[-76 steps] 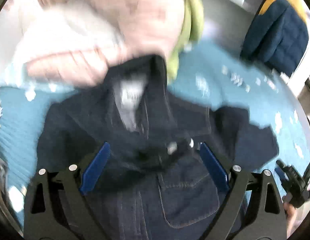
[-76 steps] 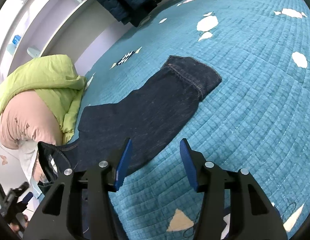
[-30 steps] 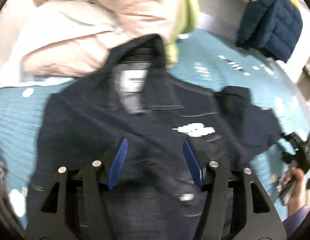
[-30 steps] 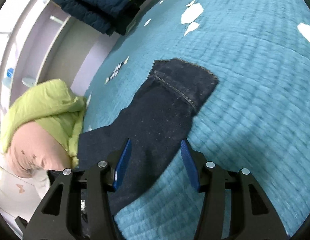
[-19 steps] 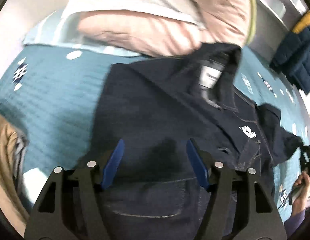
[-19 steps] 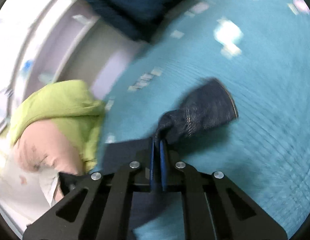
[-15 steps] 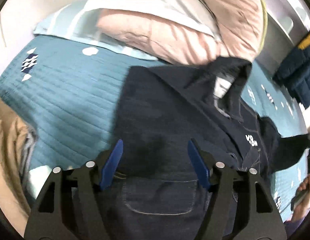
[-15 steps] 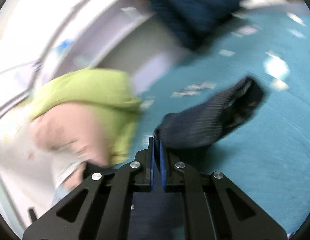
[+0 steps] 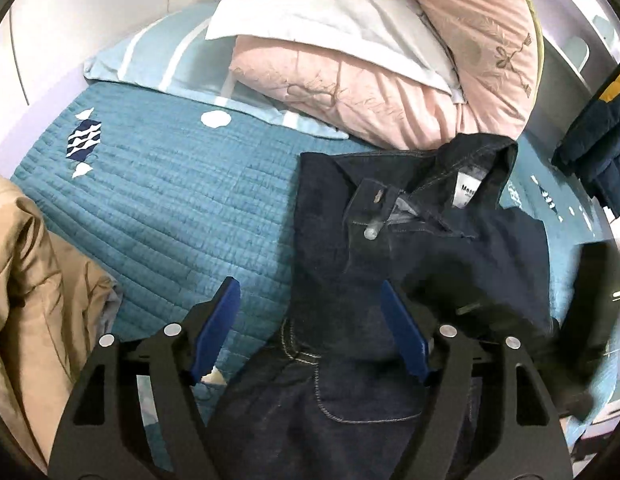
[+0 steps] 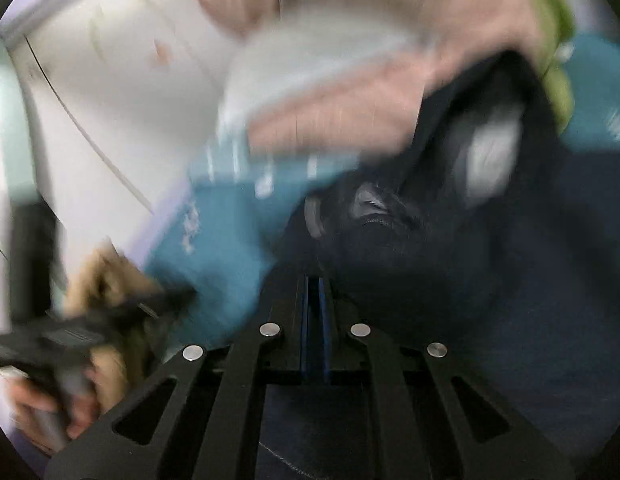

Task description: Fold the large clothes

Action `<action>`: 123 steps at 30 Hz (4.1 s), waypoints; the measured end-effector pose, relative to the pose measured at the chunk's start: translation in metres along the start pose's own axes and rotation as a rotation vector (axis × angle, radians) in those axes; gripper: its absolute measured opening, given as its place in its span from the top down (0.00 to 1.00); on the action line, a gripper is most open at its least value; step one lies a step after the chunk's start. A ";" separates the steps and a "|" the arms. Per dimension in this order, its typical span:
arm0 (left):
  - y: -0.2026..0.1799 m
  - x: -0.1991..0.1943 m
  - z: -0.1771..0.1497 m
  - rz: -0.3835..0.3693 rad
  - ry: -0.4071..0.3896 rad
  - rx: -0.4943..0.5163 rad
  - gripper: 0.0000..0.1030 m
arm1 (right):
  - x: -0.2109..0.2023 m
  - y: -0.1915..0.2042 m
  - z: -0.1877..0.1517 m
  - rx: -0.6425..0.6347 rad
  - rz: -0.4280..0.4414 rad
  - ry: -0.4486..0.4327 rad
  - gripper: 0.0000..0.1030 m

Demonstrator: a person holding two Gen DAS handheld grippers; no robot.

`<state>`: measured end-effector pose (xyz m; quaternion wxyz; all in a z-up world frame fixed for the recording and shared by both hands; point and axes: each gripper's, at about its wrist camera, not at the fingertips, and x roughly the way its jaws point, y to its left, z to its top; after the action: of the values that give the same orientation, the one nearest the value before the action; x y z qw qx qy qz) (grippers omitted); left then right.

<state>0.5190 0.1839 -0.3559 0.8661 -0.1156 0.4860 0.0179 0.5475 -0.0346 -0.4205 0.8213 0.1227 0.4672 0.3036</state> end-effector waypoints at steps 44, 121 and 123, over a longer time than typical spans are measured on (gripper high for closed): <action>0.010 0.173 0.101 0.018 0.242 -0.063 0.13 | -0.110 -0.280 0.051 0.550 -0.033 -0.088 0.40; 0.051 -0.130 -0.183 -0.191 0.157 -0.103 0.20 | -0.318 -0.105 -0.253 0.853 0.073 -0.110 0.35; 0.055 -0.118 -0.186 -0.194 0.172 -0.161 0.20 | -0.310 -0.107 -0.253 0.891 0.114 -0.140 0.35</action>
<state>0.2935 0.2066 -0.3590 0.8068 -0.2323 0.5419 -0.0370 0.2577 -0.3295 -0.3926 0.7001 0.5098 0.4880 0.1087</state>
